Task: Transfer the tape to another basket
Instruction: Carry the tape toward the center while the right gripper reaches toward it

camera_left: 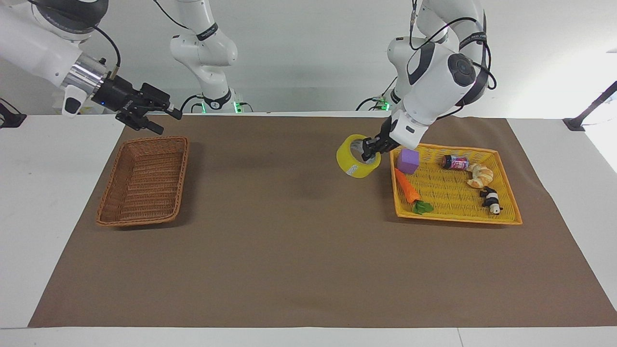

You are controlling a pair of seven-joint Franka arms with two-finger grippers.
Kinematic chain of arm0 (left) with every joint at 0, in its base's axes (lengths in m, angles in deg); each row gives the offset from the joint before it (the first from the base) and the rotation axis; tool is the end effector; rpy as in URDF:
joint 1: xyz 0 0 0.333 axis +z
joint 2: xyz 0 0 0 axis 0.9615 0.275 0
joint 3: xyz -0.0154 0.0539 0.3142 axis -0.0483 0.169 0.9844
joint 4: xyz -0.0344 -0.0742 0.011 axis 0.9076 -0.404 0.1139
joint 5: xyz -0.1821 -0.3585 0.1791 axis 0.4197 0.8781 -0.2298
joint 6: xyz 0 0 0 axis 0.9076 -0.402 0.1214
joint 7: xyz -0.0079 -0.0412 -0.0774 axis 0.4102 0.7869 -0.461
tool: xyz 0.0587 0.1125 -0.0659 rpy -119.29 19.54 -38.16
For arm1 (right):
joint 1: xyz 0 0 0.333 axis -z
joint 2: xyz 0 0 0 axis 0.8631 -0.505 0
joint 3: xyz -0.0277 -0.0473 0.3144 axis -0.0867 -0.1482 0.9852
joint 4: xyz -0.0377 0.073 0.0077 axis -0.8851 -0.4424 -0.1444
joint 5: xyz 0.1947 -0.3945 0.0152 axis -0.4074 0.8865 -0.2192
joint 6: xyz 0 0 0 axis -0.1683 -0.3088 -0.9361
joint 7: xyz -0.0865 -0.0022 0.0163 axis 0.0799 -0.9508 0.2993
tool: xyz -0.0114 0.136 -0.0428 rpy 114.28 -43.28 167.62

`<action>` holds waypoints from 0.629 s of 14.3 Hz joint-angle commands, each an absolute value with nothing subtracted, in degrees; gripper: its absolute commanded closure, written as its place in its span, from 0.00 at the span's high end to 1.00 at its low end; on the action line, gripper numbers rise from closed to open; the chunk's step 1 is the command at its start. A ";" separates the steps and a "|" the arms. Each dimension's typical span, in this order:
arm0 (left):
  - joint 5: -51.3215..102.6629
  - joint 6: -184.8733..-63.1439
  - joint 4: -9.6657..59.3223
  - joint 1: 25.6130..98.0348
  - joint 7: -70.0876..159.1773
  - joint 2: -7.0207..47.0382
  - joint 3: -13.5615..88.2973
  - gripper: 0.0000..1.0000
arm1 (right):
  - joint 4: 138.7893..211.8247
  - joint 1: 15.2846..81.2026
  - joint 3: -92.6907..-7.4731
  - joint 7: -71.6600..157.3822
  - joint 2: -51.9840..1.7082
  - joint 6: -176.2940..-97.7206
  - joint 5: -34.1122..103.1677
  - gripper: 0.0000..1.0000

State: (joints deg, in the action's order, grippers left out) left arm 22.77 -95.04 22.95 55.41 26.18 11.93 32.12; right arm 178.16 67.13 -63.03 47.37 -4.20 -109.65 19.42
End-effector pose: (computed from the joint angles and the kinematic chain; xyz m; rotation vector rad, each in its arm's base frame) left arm 0.5343 -0.3155 0.4508 2.7848 0.3505 -0.2628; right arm 0.5667 -0.0297 0.5461 -2.3147 0.1012 -0.0066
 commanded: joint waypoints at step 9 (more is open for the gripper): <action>23.12 -93.99 22.59 55.85 25.80 11.79 32.66 0.00 | 184.23 41.41 -62.47 49.98 -15.32 -131.53 -10.60 1.00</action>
